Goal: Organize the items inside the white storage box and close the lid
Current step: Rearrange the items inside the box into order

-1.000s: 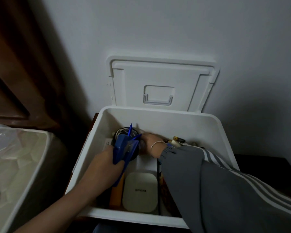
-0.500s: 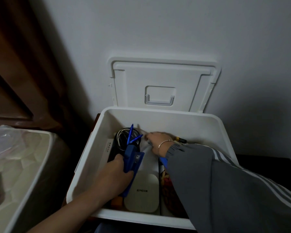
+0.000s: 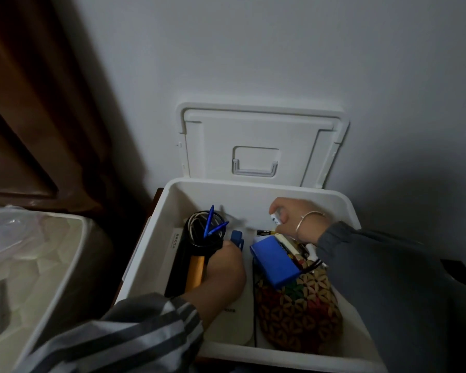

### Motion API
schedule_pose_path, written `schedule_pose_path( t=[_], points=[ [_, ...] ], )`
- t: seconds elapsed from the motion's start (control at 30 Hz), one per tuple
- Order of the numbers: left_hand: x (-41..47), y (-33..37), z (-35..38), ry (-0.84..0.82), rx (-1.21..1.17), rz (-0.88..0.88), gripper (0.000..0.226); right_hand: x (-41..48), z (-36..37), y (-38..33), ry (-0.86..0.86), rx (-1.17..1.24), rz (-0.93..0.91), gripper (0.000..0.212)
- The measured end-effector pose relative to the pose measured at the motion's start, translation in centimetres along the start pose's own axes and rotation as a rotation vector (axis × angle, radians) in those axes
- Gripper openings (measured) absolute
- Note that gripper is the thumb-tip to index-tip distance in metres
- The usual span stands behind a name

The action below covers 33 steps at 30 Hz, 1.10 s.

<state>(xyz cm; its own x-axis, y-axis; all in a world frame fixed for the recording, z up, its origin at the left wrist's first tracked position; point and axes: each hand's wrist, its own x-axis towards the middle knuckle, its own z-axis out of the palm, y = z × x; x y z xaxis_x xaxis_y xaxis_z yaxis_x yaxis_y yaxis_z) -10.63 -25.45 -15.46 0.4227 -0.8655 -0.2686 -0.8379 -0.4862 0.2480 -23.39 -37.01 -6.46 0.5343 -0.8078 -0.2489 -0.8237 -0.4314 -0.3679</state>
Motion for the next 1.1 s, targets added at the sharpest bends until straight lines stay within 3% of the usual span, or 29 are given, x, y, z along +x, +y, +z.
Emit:
schedule_pose_path(
  t=[0.17, 0.37, 0.47, 0.57, 0.63, 0.7, 0.8, 0.93, 1.1],
  points=[
    [1.9, 1.1, -0.3, -0.068, 0.15, -0.05, 0.04, -2.1, -1.8, 1.5, 0.026, 0.046, 0.058, 0.032],
    [2.8, 1.8, -1.1, -0.164, 0.48, 0.076, 0.022, -2.3, -0.9, 3.2, 0.011, -0.062, 0.095, 0.033],
    [2.7, 1.9, -1.6, -0.16, 0.491, 0.09, 0.02, -1.6, -0.4, 3.5, -0.003, -0.231, 0.086, 0.032],
    [1.8, 2.3, -2.5, -0.052, 0.327, 0.197, 0.02, -0.7, -0.2, 3.6, -0.044, -0.434, 0.062, 0.039],
    [1.0, 2.4, -2.9, -0.015, 0.082, 0.29, 0.039, -0.2, -0.1, 3.6, -0.102, -0.595, 0.068, 0.042],
    [0.6, 2.7, -2.8, -0.186, -0.068, 0.357, 0.079, -0.1, 0.0, 3.5, -0.142, -0.687, 0.099, 0.039],
    [0.8, 3.2, -1.7, -0.362, -0.04, 0.37, 0.121, -0.2, 0.0, 3.4, -0.14, -0.714, 0.109, 0.042],
    [1.8, 3.6, 0.1, -0.343, 0.096, 0.41, 0.132, -1.1, -1.0, 4.1, -0.034, -0.638, 0.069, 0.039],
    [1.8, 3.7, 0.1, -0.256, 0.034, 0.408, 0.126, -3.0, -2.9, 5.1, 0.097, -0.286, 0.073, 0.031]
  ],
)
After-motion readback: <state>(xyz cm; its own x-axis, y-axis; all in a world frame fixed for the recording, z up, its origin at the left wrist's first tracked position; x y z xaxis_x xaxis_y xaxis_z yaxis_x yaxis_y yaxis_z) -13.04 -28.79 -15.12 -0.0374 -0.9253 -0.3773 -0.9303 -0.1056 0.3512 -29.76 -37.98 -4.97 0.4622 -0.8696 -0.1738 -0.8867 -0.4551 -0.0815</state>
